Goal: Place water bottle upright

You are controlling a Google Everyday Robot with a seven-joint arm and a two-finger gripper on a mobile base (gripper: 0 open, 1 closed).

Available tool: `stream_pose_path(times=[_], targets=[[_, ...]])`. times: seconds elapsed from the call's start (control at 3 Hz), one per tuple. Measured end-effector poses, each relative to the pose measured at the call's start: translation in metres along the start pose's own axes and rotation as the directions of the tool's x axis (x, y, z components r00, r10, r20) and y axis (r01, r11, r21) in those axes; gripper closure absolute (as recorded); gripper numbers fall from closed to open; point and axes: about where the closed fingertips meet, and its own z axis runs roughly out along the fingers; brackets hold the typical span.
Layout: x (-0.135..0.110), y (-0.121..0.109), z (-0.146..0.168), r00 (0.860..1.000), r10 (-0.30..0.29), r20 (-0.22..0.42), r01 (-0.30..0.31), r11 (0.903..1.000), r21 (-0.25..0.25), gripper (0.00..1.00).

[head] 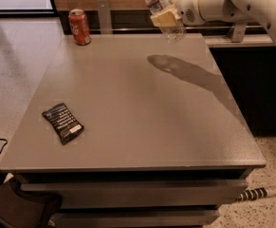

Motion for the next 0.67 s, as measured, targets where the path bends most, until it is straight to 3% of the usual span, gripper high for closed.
stream_pose_path(times=[0.33,0.67], targets=[[-0.011,0.007,0.018,0.985,-0.019,0.174,0.028,0.9983,-0.051,1.00],[-0.020,0.012,0.028,0.958,-0.033,0.285,0.060,0.9945,-0.086,1.00]])
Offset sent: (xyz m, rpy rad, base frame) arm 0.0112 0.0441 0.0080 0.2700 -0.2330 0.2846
